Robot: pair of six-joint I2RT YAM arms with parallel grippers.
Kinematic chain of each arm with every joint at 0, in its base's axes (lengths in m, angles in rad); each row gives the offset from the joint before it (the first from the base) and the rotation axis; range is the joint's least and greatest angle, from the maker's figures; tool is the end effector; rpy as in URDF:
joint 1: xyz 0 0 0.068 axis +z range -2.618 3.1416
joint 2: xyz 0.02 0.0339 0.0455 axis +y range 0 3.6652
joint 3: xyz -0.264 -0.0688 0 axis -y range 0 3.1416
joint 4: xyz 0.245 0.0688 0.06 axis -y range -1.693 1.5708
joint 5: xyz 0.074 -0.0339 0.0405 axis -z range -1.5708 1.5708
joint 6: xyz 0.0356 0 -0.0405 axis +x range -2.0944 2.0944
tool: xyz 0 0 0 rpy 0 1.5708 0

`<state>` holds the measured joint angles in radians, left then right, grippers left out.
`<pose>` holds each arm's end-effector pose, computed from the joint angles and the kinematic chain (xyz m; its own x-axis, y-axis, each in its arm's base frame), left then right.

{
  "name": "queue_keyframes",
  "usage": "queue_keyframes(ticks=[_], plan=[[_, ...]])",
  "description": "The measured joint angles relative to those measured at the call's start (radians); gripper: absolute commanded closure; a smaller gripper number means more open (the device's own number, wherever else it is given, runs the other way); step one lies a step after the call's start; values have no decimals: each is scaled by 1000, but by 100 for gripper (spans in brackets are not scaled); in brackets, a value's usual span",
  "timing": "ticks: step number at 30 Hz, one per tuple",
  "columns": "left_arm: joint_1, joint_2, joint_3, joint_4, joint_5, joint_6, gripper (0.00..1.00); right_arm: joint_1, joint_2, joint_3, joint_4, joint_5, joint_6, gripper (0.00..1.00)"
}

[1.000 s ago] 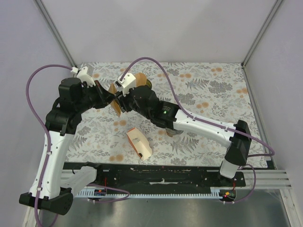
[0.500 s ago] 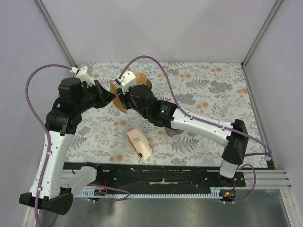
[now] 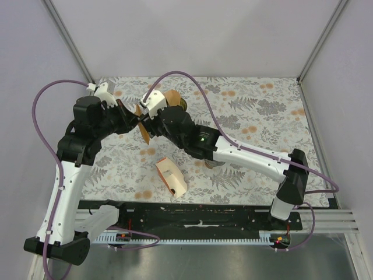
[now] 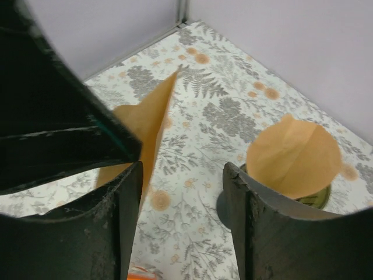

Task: Place the coffee filter in the dripper
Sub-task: Place the coffee filter in the coffee dripper.

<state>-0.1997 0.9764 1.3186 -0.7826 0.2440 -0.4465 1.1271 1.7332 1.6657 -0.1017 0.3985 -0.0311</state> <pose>0.1757 -0.0443 0.4247 -0.5525 -0.3157 -0.7714 0.1864 0.8553 -0.4835 0.1913 0.3702 0.3994 -0.0515 -0.1751 -0.9832 -0.6701 0.7360 -0.0960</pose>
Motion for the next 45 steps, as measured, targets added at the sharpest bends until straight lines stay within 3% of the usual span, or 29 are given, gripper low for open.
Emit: queue_keyframes(ticks=[3,12,16,22,25,28,43,45], plan=[[0,0,0,0,-6,3,98,22,20,40,-35,-21,-39,37],[1,-1,0,0,-13,11,98,27,69,82,-81,22,-55,65],[1,-2,-5,0,-13,18,98,6,69,81,-80,22,-37,65],[0,-2,-19,2,0,34,98,-48,69,50,-48,-149,39,68],[0,-2,-20,5,2,50,98,-62,69,47,-37,-189,71,80],[-5,-2,-20,9,3,69,98,-63,69,47,-22,-200,98,100],[-30,24,-18,23,-59,268,98,-95,3,-35,-5,-42,135,100],[-39,27,-18,30,-61,289,91,-92,-1,-35,-4,-35,135,100]])
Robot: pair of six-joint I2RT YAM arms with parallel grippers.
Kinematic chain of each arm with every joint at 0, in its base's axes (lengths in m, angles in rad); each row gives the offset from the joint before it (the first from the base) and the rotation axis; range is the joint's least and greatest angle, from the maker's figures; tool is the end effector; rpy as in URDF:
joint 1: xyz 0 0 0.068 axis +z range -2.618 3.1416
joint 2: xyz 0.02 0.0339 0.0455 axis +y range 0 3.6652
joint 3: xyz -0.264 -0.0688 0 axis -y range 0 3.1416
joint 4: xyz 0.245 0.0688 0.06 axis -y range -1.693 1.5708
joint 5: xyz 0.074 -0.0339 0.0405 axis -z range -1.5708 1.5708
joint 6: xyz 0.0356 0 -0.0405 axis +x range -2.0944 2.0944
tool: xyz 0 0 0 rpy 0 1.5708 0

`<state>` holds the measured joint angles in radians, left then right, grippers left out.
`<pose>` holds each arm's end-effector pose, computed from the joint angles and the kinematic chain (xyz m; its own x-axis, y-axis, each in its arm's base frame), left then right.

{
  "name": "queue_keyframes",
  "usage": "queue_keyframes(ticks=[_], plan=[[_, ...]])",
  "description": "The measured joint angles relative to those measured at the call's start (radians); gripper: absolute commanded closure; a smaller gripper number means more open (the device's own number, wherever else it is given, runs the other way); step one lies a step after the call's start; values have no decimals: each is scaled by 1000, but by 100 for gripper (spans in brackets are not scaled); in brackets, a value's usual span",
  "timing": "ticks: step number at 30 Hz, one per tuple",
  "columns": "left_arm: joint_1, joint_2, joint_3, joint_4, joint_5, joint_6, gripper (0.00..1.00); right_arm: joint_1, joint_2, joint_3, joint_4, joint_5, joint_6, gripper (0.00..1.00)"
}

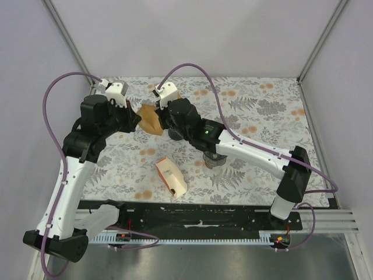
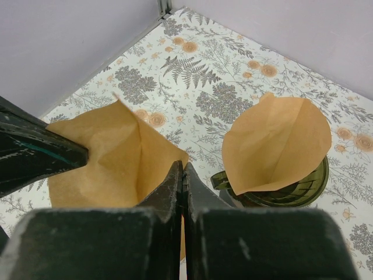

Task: Place the coffee filter in the dripper
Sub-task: Place the coffee filter in the coffee dripper.

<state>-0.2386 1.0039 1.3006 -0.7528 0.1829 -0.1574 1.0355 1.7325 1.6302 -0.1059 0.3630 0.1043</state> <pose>0.1859 -0.0519 0.4172 -0.4840 -0.0409 -0.8741 0.3191 0.9219 -0.2198 0.2237 0.3525 0.3865 -0.1701 -0.0961 -0.9807 -0.6125 0.7900 0.0289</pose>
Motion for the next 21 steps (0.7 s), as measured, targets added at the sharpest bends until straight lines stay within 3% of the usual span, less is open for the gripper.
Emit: queue_keyframes(ticks=[4,14,16,20,21], plan=[[-30,15,0,13,-6,26,68,21,0,2,-1,12,-3,100],[-41,37,-26,76,-51,10,61,72,3,37,0,47,-28,100],[-40,37,-30,79,-59,4,66,72,3,37,0,54,-31,100],[-40,37,-32,85,-84,-4,98,72,3,37,0,67,-40,100],[-41,37,-34,87,-90,-7,98,72,3,37,0,75,-46,100]])
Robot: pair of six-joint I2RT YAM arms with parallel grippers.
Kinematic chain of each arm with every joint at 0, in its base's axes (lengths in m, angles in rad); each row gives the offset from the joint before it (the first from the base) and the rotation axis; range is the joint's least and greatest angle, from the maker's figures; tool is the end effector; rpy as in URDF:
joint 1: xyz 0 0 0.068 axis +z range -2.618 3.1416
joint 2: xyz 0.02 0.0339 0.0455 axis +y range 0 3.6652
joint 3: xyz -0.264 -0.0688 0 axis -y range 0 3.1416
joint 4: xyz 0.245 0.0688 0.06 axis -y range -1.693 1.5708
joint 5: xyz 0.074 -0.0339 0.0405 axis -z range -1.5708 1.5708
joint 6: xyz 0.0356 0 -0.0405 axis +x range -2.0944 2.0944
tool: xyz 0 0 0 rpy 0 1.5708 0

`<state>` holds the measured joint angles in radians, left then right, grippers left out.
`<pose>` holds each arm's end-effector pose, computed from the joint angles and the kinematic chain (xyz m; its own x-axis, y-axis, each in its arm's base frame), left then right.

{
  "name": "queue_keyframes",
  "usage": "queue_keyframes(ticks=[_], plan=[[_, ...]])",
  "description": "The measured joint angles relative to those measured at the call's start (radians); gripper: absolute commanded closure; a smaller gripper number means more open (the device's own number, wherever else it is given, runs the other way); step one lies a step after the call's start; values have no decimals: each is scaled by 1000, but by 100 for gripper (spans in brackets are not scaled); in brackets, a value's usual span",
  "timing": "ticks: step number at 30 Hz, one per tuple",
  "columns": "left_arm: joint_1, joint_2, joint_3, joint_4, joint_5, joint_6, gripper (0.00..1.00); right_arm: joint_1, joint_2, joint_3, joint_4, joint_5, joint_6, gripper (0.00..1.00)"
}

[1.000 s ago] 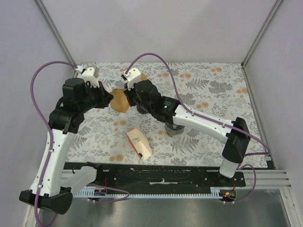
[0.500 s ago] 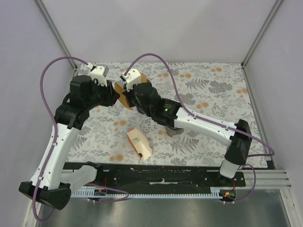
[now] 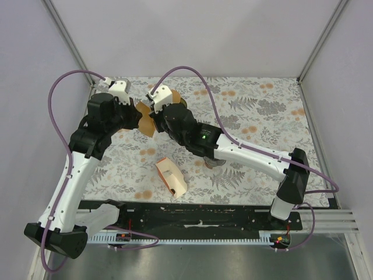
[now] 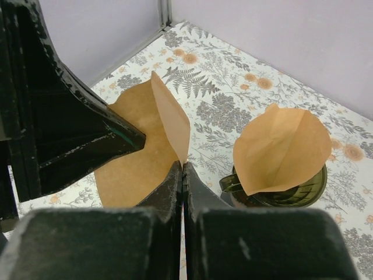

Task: Place the coffee filter in the dripper
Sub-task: Place the coffee filter in the coffee dripper.

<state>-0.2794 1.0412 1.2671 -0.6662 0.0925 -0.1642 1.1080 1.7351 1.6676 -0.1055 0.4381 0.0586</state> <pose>0.2019 -0.0613 0.4080 -0.4622 -0.0367 -0.8860 0.2832 0.9407 -0.1867 0.1994 0.3658 0.3990 -0.1133 -0.1082 -0.9877 -0.6182 0.7859 -0.0152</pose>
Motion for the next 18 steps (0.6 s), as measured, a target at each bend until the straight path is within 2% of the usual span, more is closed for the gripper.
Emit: queue_keyframes(ticks=[4,7,10,14,18], plan=[[0,0,-3,3,-24,1,98,-10,-11,-25,20,31,-11,100],[0,-1,-3,3,-31,0,98,-24,-36,-76,56,26,-19,73],[0,-1,-2,3,-21,0,98,-28,-37,-80,84,8,-30,60],[0,-1,3,3,10,-3,98,-11,-28,-77,111,-19,-32,55],[0,-1,22,4,27,-11,98,-2,0,-74,120,-22,-25,55]])
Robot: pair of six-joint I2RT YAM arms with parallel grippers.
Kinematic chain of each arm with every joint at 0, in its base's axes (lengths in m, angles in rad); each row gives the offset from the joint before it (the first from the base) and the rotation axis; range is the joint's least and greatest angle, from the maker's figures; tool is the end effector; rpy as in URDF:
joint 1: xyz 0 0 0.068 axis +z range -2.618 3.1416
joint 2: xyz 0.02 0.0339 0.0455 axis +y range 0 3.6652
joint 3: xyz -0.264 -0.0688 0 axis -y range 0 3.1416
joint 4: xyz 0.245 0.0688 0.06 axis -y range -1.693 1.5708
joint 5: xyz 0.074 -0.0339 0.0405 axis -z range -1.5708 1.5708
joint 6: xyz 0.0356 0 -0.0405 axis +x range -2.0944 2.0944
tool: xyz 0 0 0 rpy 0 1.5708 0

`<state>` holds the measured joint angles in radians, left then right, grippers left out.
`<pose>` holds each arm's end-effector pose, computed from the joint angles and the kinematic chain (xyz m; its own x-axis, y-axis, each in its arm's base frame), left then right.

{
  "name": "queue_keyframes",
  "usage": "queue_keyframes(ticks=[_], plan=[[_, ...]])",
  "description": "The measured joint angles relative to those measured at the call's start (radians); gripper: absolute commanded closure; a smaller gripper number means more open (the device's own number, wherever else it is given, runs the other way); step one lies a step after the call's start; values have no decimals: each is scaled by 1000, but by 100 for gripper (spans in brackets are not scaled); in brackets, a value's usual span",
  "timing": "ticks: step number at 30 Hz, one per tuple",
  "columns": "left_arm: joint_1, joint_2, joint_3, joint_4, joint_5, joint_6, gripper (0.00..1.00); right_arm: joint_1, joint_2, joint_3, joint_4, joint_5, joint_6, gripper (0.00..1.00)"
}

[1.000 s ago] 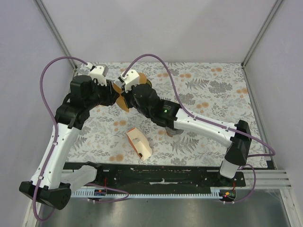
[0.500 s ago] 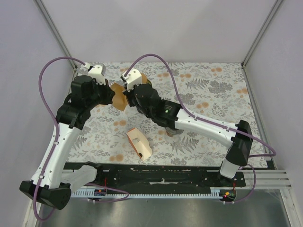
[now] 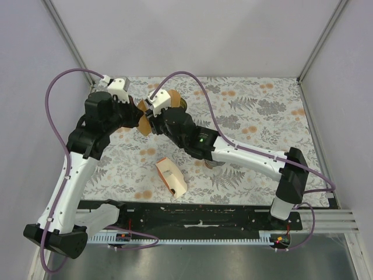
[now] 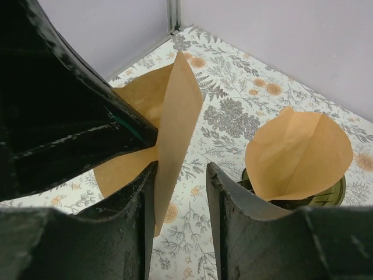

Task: Place the coffee filter in the dripper
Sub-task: Place the coffee filter in the coffee dripper.

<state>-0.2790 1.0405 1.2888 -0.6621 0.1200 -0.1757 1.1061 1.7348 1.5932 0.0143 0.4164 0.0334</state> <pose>0.2001 -0.0617 0.4156 -0.4468 -0.0525 -0.8931 0.3054 0.9294 -0.2074 0.2010 0.3688 0.3853 -0.0782 -0.0878 -0.9931 -0.6355 0.7719 -0.0182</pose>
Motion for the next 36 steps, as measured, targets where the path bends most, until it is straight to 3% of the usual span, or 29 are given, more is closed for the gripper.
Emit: queue_keyframes(ticks=[3,7,10,23,26,30,33,36], plan=[[0,0,12,1,11,-8,98,0,18,0,-1,11,1,56],[0,-1,16,2,17,-17,98,-7,28,0,0,27,9,87],[0,-1,16,2,13,-17,98,-13,31,0,0,39,15,99],[-43,0,-5,6,-97,87,97,-35,-17,-43,7,163,-54,100],[-48,0,-5,6,-82,95,80,-36,-19,-41,-8,166,-64,100],[-47,0,2,-1,-3,99,49,-42,-21,-26,-94,155,-61,100],[-48,2,34,-17,81,98,39,-67,-46,-18,-201,96,-29,100],[-48,14,93,-19,161,91,37,-111,-106,-18,-331,6,17,100]])
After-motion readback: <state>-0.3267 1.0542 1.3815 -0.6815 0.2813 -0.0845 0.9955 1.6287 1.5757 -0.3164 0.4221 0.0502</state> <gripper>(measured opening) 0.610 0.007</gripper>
